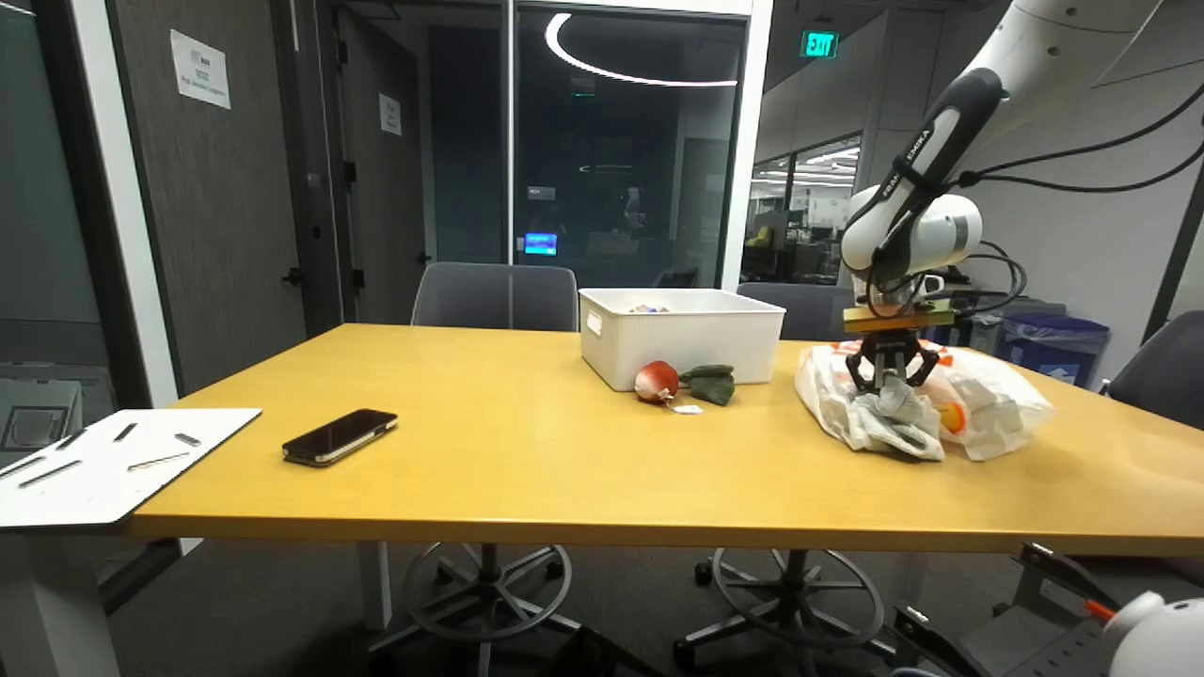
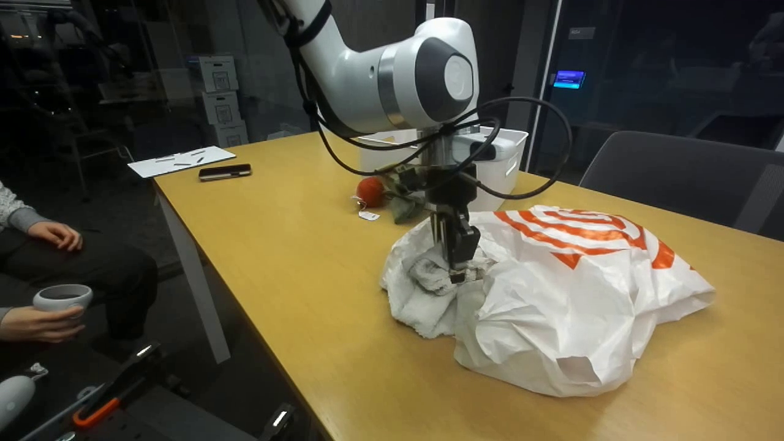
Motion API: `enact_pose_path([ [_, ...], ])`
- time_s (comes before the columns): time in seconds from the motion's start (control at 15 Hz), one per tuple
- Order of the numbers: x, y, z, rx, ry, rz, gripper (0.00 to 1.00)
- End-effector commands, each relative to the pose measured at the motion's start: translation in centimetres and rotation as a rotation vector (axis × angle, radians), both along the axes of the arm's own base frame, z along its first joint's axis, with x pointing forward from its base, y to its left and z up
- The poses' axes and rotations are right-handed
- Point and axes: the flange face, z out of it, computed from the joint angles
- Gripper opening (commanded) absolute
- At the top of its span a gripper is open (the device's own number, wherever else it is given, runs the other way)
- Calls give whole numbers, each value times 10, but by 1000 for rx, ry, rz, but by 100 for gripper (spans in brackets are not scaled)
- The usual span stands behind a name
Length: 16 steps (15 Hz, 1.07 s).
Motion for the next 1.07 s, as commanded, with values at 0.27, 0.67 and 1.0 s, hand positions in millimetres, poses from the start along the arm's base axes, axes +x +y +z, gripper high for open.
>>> enact_pose_path([
  [0.27, 1, 15, 4, -6, -42, 83, 55],
  [0.67, 4, 13, -2, 1, -18, 61, 81],
  [1.0, -5, 51, 29, 25, -41, 102, 100],
])
